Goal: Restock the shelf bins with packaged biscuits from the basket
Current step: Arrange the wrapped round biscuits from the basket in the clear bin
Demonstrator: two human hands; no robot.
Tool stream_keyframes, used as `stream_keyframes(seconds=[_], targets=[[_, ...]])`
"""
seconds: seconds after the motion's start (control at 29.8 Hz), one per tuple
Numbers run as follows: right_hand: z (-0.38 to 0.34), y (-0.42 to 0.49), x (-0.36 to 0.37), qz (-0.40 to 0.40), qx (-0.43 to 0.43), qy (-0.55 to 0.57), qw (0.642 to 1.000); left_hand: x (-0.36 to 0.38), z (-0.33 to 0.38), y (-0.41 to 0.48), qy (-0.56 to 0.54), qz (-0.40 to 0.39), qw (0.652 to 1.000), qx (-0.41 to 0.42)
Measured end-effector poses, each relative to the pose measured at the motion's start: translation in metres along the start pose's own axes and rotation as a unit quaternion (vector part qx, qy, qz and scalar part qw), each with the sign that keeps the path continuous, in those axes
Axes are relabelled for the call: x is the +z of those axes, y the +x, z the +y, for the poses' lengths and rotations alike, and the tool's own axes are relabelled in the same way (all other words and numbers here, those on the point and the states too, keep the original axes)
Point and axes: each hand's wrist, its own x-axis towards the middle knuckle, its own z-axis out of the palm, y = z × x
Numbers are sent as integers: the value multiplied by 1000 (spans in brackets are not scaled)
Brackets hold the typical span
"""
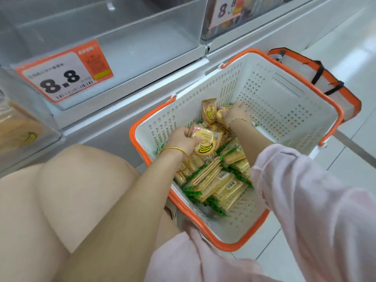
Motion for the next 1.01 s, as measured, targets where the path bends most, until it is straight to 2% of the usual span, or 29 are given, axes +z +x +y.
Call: stream_keyframes(seconds=[0.1, 0.2, 0.3, 0.4, 0.5, 0.6, 0.67, 0.87, 1.01], targets=[[0, 4, 10, -19, -2, -42, 999, -2, -1, 5, -18, 9, 1000, -2], [-2, -4, 10, 24, -16, -68, 997, -3, -1, 3, -30, 23, 999, 1], [-1, -25, -2, 49, -40, 6, 998, -7, 3, -6, -53, 42, 998, 17], [1, -71, -26, 54, -108, 117, 986, -22, 13, -27, -109, 47, 992, 39], [-10, -133, -60, 9, -190, 243, 951, -58, 27, -66, -170, 30, 981, 93], [-41, -194, -90, -39, -281, 268, 921, -113, 38, -118, -175, 30, 972, 154], [-69, -231, -105, -56, -341, 278, 896, -153, 39, -154, -151, 57, 970, 184], [-164, -325, -121, -88, -494, 333, 798, -270, 12, -258, -76, 219, 940, 249], [-225, -373, -111, -47, -579, 312, 752, -332, -24, -296, -10, 347, 910, 227]])
